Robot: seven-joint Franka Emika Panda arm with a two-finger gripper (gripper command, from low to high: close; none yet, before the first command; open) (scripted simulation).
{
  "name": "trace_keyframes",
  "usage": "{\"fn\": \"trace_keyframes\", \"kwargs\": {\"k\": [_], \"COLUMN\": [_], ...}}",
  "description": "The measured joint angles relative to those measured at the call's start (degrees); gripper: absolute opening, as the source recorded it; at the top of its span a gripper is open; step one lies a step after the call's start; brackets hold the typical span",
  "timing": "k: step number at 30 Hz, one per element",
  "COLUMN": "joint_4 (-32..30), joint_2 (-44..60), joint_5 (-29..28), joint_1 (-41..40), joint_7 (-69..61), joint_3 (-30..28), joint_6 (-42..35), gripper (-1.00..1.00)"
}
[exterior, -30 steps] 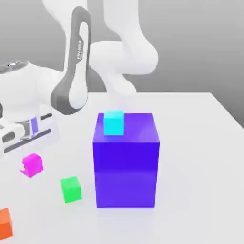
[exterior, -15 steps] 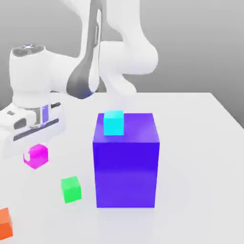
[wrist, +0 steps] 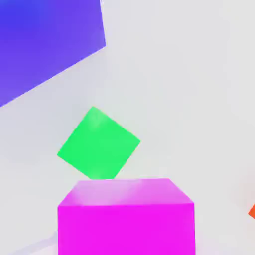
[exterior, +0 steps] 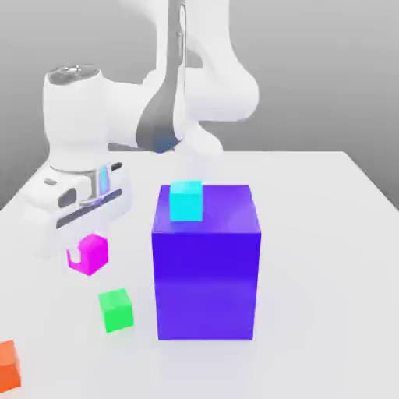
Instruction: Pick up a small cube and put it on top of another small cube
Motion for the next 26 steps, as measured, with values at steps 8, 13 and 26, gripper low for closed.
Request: {"fn": "trace_keyframes", "kwargs": {"k": [8,13,26], "joint_4": [-0.89,-0.74,-0.3], "joint_2": [2.96,6.28,14.96], "joint_5": [6.14,9.79,18.97], "joint_1": [3.46,4.65,4.89], "joint_7": [-3.8,-6.27,-12.87], "joint_3": [-0.34,-0.59,1.35], "joint_6": [2.49,5.55,13.02], "gripper": [-1.0,-1.0,-1.0]}}
